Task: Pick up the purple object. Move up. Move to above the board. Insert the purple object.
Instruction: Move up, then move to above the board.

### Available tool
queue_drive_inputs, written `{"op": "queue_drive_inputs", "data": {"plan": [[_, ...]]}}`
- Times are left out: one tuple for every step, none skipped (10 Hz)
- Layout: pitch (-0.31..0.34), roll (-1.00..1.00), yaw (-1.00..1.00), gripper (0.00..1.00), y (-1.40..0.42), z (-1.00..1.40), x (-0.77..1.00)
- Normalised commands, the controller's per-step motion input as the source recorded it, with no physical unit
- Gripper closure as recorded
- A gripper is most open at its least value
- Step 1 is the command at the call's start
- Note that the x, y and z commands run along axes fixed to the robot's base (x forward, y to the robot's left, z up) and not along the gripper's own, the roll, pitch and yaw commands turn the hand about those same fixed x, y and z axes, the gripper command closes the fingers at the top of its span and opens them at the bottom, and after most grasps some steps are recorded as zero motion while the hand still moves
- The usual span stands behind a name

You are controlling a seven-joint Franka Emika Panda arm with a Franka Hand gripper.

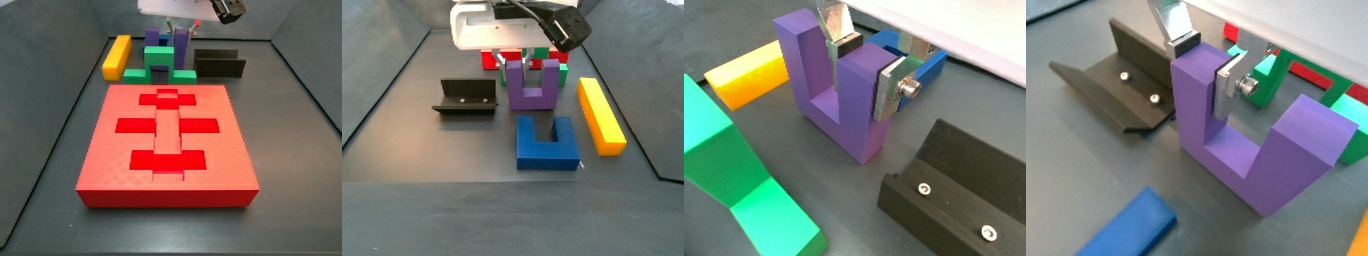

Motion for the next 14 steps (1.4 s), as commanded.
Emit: {"op": "queue_drive_inputs", "data": {"plan": [[-0.001, 0.00, 0.04, 1.00, 0.06, 0.83, 0.01], [0.035, -0.02, 0.04, 1.00, 0.05, 0.60, -0.03], [0.016, -0.04, 0.02, 1.00, 0.02, 0.29, 0.00], [0.000, 0.00, 0.00, 1.00, 0.00, 1.40, 0.00], [0.008, 0.00, 0.00, 1.00, 0.00, 1.40, 0.00], [0.007, -0.02, -0.01, 1.00, -0.01, 1.40, -0.04], [0.011, -0.04, -0.01, 1.00, 0.00, 1.40, 0.00], [0.068, -0.05, 0.00, 1.00, 0.00, 1.40, 0.05], [0.083, -0.05, -0.01, 1.00, 0.00, 0.82, 0.03], [0.066, -0.04, -0.01, 1.00, 0.00, 0.25, 0.04], [0.055, -0.08, 0.07, 1.00, -1.40, 0.22, -0.19], [0.051, -0.03, 0.07, 1.00, -1.40, 0.22, -0.20], [-0.005, 0.02, 0.04, 1.00, -1.40, 0.22, -0.20], [0.007, -0.01, 0.03, 1.00, -1.40, 0.22, -0.21]]}}
